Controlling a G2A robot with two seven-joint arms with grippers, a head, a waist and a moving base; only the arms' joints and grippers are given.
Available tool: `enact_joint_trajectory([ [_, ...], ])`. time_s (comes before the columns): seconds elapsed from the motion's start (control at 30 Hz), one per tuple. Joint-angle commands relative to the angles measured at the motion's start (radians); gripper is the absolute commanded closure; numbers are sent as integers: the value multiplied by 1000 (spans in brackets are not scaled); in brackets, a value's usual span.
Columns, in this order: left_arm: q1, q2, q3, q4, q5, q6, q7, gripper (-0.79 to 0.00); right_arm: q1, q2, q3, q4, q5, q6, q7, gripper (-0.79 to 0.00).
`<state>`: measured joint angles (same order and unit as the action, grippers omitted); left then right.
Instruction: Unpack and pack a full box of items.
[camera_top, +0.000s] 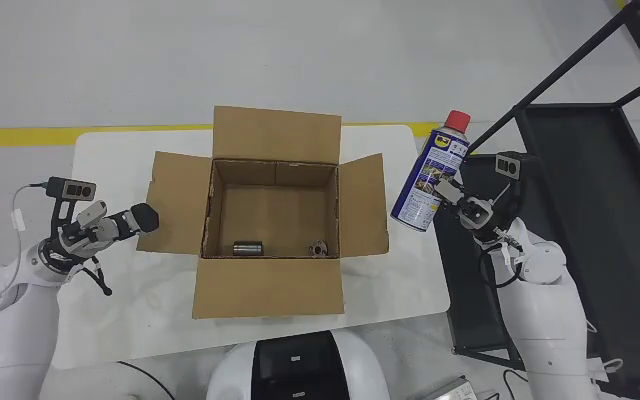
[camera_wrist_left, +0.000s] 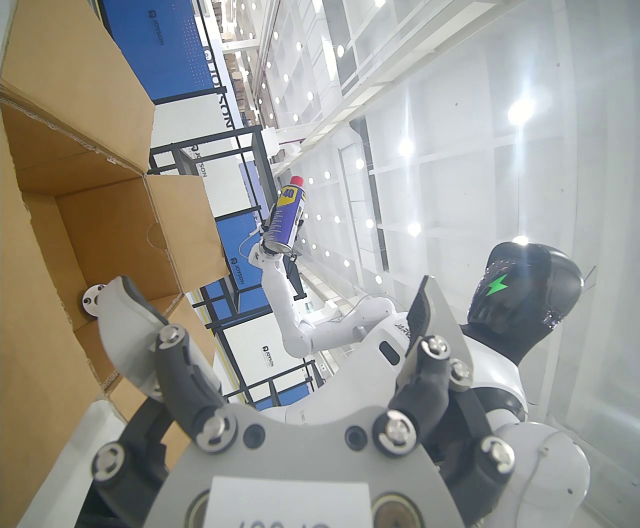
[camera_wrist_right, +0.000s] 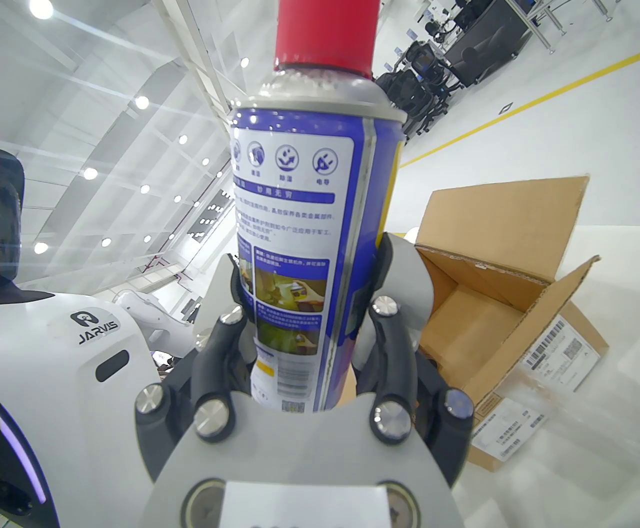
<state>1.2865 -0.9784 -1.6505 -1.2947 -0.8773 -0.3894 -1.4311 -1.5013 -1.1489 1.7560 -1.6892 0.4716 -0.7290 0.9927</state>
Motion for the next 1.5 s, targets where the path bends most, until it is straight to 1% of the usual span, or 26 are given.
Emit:
enact_joint_trajectory([
  [0.0, 0, 0, 0, 0, 0, 0, 0, -785, 0, 0, 0, 0, 0, 0, 0, 0],
  [0.27, 0, 0, 0, 0, 0, 0, 0, -785, 0, 0, 0, 0, 0, 0, 0, 0],
  [0.33, 0, 0, 0, 0, 0, 0, 0, -785, -5, -1, -4, 7, -7, 4, -22, 0],
  [0.37, 0, 0, 0, 0, 0, 0, 0, -785, -8, 0, 1, 17, -33, -21, -29, 0],
  [0.43, 0, 0, 0, 0, 0, 0, 0, -785, -11, -3, 1, 63, -61, -88, -82, 0],
  [0.47, 0, 0, 0, 0, 0, 0, 0, -785, -10, -4, 4, 87, -109, -126, -104, 0],
  [0.53, 0, 0, 0, 0, 0, 0, 0, -785, -6, -13, -10, 142, -152, -193, -190, 0],
  [0.6, 0, 0, 0, 0, 0, 0, 0, -785, 8, -19, -16, 203, -227, -262, -258, 0],
  [0.63, 0, 0, 0, 0, 0, 0, 0, -785, 17, -24, -26, 239, -247, -283, -306, 0],
  [0.67, 0, 0, 0, 0, 0, 0, 0, -785, 28, -30, -38, 261, -255, -283, -351, 0],
  [0.73, 0, 0, 0, 0, 0, 0, 0, -785, 50, -36, -16, 293, -369, -283, -430, 0],
  [0.83, 0, 0, 0, 0, 0, 0, 0, -785, 72, -49, -1, 354, -589, -283, -577, 0],
  [0.9, 0, 0, 0, 0, 0, 0, 0, -785, 90, -52, 16, 409, -804, -283, -667, 0],
  [0.97, 0, 0, 0, 0, 0, 0, 0, -785, 106, -62, 8, 473, -933, -283, -800, 0],
  [1.07, 0, 0, 0, 0, 0, 0, 0, -785, 123, -71, 3, 540, -1127, -279, -966, 0],
  [1.27, 0, 0, 0, 0, 0, 0, 0, -785, 143, -79, -9, 655, -1421, -255, -1259, 0],
  [1.4, 0, 0, 0, 0, 0, 0, 0, -785, 137, -73, -17, 695, -1608, -230, -1417, 0],
  [1.47, 0, 0, 0, 0, 0, 0, 0, -785, 137, -73, -17, 695, -1608, -230, -1417, 0],
])
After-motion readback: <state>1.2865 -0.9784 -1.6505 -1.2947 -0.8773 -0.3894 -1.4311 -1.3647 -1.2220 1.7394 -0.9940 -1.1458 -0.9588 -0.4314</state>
